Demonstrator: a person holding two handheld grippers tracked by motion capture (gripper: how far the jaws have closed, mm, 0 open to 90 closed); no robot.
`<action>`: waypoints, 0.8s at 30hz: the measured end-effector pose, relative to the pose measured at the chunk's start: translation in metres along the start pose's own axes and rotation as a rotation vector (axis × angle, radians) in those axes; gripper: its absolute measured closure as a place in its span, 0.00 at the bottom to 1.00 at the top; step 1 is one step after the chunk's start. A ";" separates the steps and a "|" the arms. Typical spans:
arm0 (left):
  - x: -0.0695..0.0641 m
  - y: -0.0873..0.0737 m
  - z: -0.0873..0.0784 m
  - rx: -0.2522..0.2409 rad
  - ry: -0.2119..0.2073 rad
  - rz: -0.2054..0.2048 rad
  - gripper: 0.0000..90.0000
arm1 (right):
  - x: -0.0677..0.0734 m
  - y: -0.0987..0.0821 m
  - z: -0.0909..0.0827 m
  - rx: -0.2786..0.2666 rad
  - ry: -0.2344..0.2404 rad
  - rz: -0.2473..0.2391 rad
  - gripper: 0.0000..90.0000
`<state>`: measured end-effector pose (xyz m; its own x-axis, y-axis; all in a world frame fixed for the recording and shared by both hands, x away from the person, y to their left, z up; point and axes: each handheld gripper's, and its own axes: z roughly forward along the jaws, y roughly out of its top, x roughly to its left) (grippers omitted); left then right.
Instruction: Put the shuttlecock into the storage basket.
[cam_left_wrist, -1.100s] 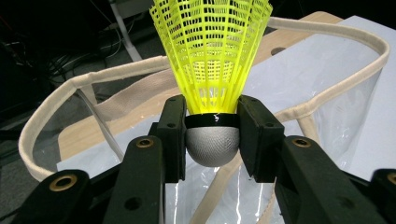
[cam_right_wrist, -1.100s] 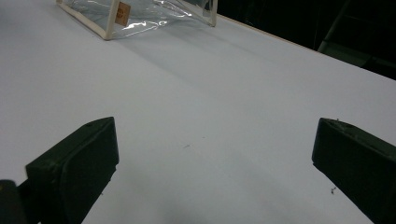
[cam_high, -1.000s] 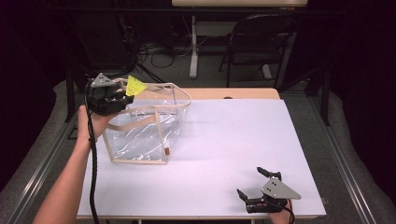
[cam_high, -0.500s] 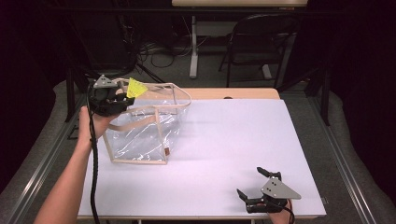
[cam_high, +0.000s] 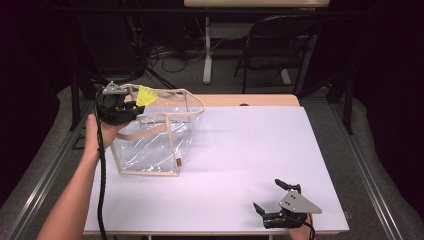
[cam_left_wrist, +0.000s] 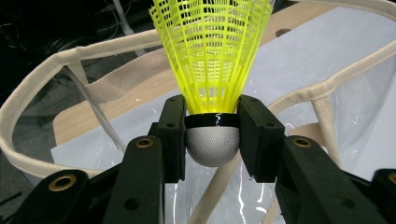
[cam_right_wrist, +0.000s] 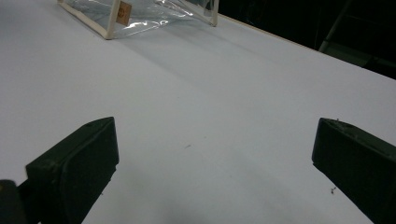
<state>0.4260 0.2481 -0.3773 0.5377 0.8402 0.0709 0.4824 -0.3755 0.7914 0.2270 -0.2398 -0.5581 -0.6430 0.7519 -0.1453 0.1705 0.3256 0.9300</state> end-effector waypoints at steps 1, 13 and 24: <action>0.000 0.000 0.000 0.001 0.002 0.000 0.71 | 0.000 0.000 0.000 0.001 0.001 -0.003 0.00; -0.001 0.000 0.004 0.025 0.010 -0.002 0.71 | 0.000 0.000 0.000 0.001 0.001 -0.003 0.00; -0.001 0.000 0.008 0.052 0.013 0.002 0.71 | 0.000 0.000 0.000 0.005 0.002 -0.002 0.00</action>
<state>0.4307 0.2448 -0.3823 0.5300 0.8442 0.0805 0.5169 -0.3969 0.7585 0.2271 -0.2393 -0.5584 -0.6451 0.7500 -0.1460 0.1729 0.3294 0.9282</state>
